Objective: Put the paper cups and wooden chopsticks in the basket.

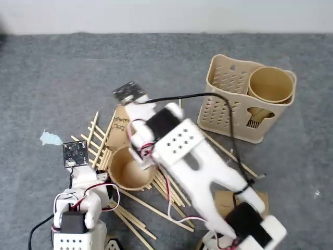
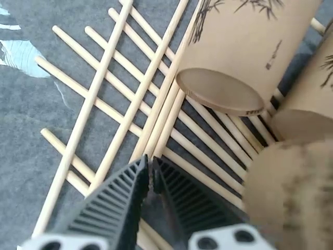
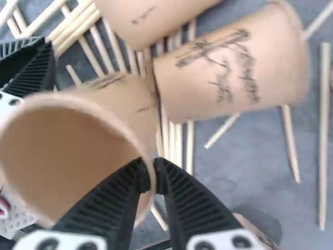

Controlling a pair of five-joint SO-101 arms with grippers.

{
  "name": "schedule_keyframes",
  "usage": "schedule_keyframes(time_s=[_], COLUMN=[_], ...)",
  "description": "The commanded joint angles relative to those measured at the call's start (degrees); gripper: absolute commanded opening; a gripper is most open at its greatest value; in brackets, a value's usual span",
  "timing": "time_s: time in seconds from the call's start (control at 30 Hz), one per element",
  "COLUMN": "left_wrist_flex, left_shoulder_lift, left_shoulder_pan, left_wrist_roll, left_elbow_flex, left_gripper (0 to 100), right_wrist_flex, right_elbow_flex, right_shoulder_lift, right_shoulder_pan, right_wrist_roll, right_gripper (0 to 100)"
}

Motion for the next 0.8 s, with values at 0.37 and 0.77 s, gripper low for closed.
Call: schedule_keyframes(time_s=[0.37, 0.77], left_wrist_flex=[0.35, 0.35], left_shoulder_lift=[-0.79, -0.79], left_shoulder_pan=[-0.35, -0.35], left_wrist_roll=[-0.44, -0.44], left_elbow_flex=[-0.57, -0.57], left_gripper=[2, 2], right_wrist_flex=[4.53, 0.31], right_elbow_flex=[-18.2, -30.68], right_shoulder_lift=[-16.22, -16.13], right_shoulder_pan=[8.4, 32.13], right_wrist_roll=[1.58, 11.96], right_gripper=[0.8, 0.8])
